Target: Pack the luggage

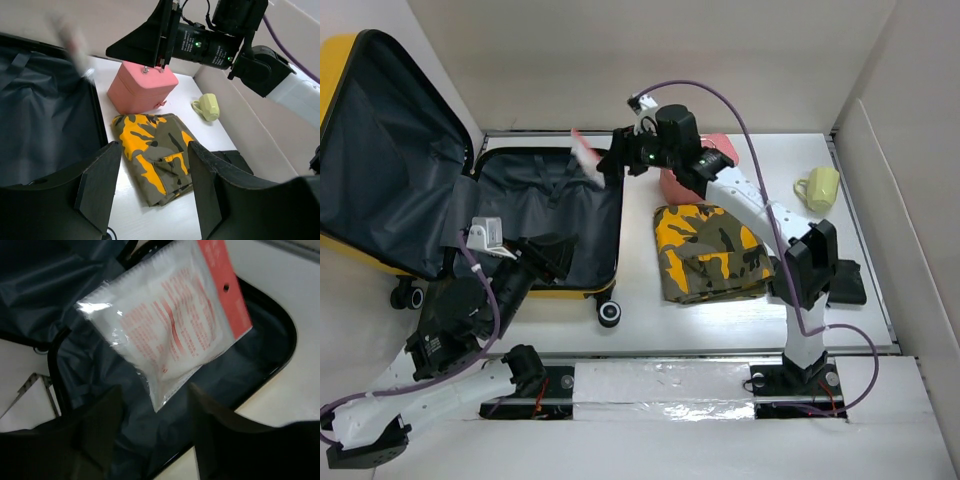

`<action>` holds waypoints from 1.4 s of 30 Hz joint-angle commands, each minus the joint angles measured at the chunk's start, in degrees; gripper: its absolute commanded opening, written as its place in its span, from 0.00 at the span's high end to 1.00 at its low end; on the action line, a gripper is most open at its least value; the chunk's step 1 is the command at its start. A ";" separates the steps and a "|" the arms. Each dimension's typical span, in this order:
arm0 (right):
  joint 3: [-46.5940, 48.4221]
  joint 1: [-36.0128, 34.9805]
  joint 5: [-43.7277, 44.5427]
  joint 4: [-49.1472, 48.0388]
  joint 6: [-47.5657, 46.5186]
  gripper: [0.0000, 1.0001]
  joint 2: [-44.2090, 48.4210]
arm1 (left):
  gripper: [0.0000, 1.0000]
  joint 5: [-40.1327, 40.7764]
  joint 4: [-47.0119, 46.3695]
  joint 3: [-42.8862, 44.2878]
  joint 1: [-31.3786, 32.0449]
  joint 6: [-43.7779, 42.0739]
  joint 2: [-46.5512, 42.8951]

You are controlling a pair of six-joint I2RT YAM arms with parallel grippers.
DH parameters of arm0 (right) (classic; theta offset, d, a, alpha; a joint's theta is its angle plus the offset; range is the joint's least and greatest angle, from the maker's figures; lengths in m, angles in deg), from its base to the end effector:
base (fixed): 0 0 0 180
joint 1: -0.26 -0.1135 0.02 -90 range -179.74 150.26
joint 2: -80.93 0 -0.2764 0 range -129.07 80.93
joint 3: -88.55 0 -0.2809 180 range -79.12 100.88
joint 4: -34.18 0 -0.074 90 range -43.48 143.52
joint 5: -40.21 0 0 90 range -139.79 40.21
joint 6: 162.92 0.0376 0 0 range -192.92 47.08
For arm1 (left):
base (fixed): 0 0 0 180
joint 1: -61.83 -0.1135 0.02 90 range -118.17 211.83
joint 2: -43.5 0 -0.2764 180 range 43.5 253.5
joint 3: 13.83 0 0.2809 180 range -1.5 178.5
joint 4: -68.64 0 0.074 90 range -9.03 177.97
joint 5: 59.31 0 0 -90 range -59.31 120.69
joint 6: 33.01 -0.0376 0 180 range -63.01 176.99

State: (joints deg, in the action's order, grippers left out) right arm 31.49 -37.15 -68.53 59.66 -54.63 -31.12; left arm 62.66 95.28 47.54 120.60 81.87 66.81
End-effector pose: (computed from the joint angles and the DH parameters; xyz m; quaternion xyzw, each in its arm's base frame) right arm 0.3943 0.3168 0.3951 -0.2278 0.7532 0.3958 0.4734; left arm 0.0643 -0.0676 0.4170 -0.0265 0.6445 -0.3662 0.6707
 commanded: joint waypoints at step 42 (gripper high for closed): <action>-13.49 41.10 -11.58 12.33 8.44 0.38 75.05 | 0.30 -29.24 -23.63 62.71 19.20 -41.67 108.33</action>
State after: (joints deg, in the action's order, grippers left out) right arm 16.82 4.29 -71.00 68.54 -46.92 45.34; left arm 36.17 70.27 101.88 140.03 46.71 172.21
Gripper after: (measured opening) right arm 0.620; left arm 0.696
